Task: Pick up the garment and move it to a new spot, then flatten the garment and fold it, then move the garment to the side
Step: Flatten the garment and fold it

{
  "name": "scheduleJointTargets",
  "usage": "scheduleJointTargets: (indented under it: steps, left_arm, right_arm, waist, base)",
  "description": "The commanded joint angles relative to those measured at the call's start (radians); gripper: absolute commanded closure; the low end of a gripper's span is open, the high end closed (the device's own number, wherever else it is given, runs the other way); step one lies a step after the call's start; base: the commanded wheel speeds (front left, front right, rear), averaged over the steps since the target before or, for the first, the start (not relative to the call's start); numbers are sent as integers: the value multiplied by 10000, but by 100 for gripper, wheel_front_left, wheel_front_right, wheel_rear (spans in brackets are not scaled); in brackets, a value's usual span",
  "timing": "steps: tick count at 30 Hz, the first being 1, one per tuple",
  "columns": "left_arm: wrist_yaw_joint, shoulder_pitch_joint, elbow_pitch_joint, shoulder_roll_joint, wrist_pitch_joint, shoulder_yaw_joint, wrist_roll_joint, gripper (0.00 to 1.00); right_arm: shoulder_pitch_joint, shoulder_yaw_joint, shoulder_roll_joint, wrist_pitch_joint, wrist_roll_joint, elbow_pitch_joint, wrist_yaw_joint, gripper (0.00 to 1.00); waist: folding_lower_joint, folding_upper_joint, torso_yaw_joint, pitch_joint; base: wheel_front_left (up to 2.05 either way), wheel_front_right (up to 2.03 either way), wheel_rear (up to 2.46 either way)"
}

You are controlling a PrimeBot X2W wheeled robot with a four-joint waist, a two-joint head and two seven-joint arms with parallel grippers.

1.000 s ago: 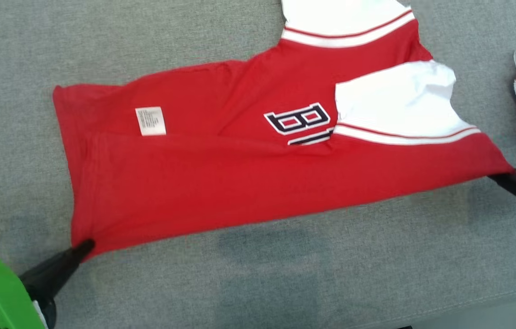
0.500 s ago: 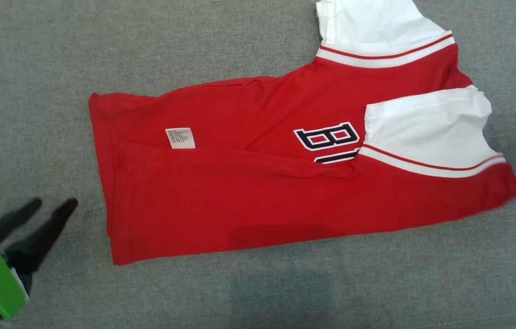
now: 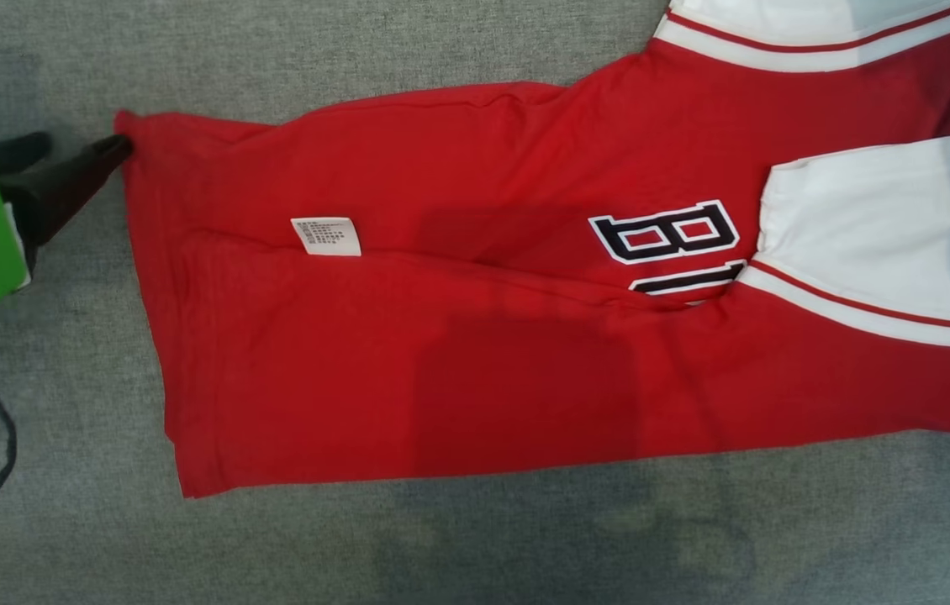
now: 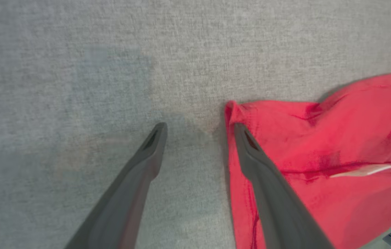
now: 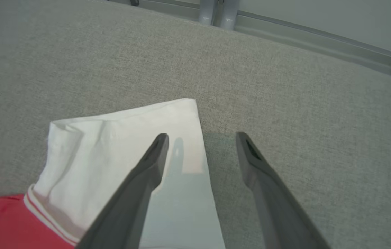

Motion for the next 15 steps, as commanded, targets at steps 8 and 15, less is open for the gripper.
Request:
scheduleJointTargets:
  steps: [8,15]
  left_arm:
    - [-144,-1005,1023,-826,963,-1108,285,0]
    - [-116,-927,626,-946,674,-357,-466,0]
  right_arm:
    - [-918,1010,74,-733,-109,1405,2,0]
    - [-909,1361,-208,-1134,142,1846,2,0]
  waist:
    - [-1,23,50,234]
    - [-1,23,-11,-27]
  base:
    - [0,0,0]
    - [0,0,0]
